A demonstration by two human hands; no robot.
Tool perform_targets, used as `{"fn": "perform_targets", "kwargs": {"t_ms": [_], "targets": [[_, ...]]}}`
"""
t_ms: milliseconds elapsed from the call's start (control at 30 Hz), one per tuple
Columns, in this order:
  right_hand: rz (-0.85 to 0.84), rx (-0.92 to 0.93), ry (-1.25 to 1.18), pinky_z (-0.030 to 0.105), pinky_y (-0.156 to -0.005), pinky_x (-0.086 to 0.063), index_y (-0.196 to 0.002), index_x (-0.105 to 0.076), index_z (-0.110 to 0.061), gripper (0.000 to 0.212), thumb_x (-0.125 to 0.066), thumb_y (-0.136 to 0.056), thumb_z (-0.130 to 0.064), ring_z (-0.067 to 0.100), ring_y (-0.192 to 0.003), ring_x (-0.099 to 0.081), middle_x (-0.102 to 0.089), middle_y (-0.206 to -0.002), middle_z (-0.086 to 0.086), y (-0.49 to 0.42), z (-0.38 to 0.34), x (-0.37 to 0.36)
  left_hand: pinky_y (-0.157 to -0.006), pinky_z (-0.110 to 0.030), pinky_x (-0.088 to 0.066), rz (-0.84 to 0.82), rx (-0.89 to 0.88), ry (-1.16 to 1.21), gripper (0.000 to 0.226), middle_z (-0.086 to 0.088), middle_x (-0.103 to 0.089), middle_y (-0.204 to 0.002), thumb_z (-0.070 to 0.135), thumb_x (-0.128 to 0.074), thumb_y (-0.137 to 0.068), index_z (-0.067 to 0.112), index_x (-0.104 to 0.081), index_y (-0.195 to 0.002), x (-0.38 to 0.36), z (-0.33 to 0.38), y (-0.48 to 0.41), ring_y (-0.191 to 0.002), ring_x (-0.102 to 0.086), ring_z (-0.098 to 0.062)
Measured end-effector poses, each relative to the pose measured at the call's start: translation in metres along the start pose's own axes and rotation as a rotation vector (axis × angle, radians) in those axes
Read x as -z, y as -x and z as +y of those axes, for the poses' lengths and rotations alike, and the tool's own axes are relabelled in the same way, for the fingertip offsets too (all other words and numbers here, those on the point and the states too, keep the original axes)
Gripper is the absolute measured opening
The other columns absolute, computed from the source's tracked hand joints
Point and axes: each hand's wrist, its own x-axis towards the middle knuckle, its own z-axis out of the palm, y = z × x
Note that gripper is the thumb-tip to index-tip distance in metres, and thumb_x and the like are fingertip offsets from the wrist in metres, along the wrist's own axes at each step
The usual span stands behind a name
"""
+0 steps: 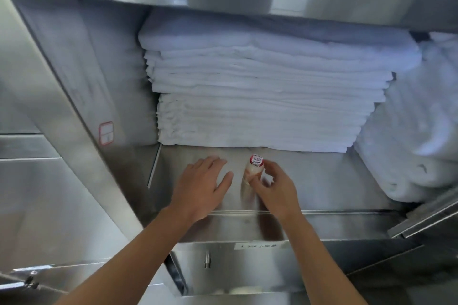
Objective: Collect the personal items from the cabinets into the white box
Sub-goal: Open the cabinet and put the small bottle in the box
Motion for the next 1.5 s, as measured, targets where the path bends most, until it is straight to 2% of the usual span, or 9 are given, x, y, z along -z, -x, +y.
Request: {"fn": "perform_targets", "kwargs": {"t_ms": [133,400,633,733,867,967,1267,1433,1500], "targets": [[0.064,0.0,-0.042,0.021,-0.086,-0.056,-0.123,-0.064,-0.034,0.042,-0.08,-0.084,-0.035,-0.006,-0.092,-0.069,-0.074,-0.104,-0.02,-0.002,0.003,-0.015,-0.101,-0.037,-0.039,-0.019,-0.007,0.015,0.056,0.005,-0.056,-0.135,0.056,-0.024,-0.096,0.024,-0.054,-0.131,-0.009,-0.008,-0.004,-0.121,-0.051,-0.017],[0.145,-0.006,-0.052,0.026,-0.084,-0.059,-0.114,-0.067,-0.032,0.036,-0.082,-0.083,-0.026,-0.004,-0.087,-0.07,-0.075,-0.1,-0.017,-0.002,0.006,-0.021,-0.101,-0.036,-0.039,-0.034,-0.041,0.01,0.054,0.005,-0.056,-0.135,0.054,-0.027,-0.096,0.024,-0.055,-0.13,-0.012,-0.013,0.0,-0.12,-0.052,-0.018],[0.187,0.056,-0.03,0.014,-0.083,-0.049,-0.113,-0.065,-0.035,0.036,-0.083,-0.081,-0.034,-0.006,-0.098,-0.063,-0.072,-0.101,-0.024,0.031,-0.002,-0.01,-0.104,-0.037,-0.036,-0.025,-0.096,-0.048,0.06,0.004,-0.052,-0.141,0.057,-0.019,-0.096,0.024,-0.05,-0.136,0.008,0.0,0.015,-0.127,-0.047,-0.017],[0.222,0.096,-0.063,0.016,-0.081,-0.049,-0.11,-0.066,-0.032,0.035,-0.083,-0.08,-0.031,-0.003,-0.095,-0.064,-0.072,-0.099,-0.02,0.05,-0.015,0.008,-0.105,-0.037,-0.036,-0.007,-0.116,-0.053,0.062,0.003,-0.051,-0.142,0.058,-0.018,-0.096,0.023,-0.05,-0.137,0.019,0.014,0.028,-0.127,-0.047,-0.018],[0.242,0.161,-0.124,0.027,-0.085,-0.057,-0.11,-0.067,-0.031,0.035,-0.083,-0.079,-0.028,0.005,-0.093,-0.069,-0.074,-0.099,-0.017,0.087,-0.034,0.04,-0.104,-0.039,-0.037,0.035,-0.142,-0.064,0.063,0.002,-0.054,-0.14,0.057,-0.019,-0.096,0.023,-0.052,-0.135,0.036,0.045,0.053,-0.124,-0.05,-0.02],[0.269,0.191,-0.141,0.027,-0.085,-0.057,-0.109,-0.067,-0.032,0.034,-0.083,-0.079,-0.028,0.004,-0.093,-0.07,-0.074,-0.099,-0.017,0.126,-0.044,0.068,-0.1,-0.039,-0.04,0.052,-0.181,-0.055,0.06,0.0,-0.058,-0.136,0.055,-0.022,-0.096,0.021,-0.056,-0.132,0.046,0.076,0.079,-0.12,-0.053,-0.021],[0.446,0.148,-0.128,0.015,-0.087,-0.054,-0.119,-0.067,-0.031,0.04,-0.084,-0.083,-0.03,-0.002,-0.103,-0.067,-0.071,-0.106,-0.024,0.274,-0.021,0.157,-0.091,-0.039,-0.046,0.013,-0.454,0.037,0.048,0.004,-0.064,-0.124,0.048,-0.035,-0.095,0.019,-0.062,-0.123,0.031,0.184,0.156,-0.111,-0.058,-0.021],[0.672,0.059,-0.037,0.009,-0.081,-0.051,-0.115,-0.066,-0.034,0.036,-0.083,-0.083,-0.032,-0.002,-0.099,-0.068,-0.072,-0.104,-0.025,0.363,-0.001,0.21,-0.091,-0.038,-0.047,-0.044,-0.705,0.125,0.047,0.002,-0.064,-0.121,0.049,-0.034,-0.097,0.018,-0.061,-0.122,0.009,0.267,0.179,-0.11,-0.059,-0.021],[0.786,-0.008,0.015,0.012,-0.081,-0.052,-0.115,-0.066,-0.036,0.037,-0.082,-0.082,-0.037,-0.001,-0.098,-0.068,-0.071,-0.104,-0.025,0.401,0.005,0.231,-0.092,-0.038,-0.048,-0.075,-0.837,0.161,0.047,0.002,-0.064,-0.123,0.049,-0.034,-0.098,0.019,-0.06,-0.123,0.003,0.304,0.191,-0.111,-0.059,-0.02]]}}
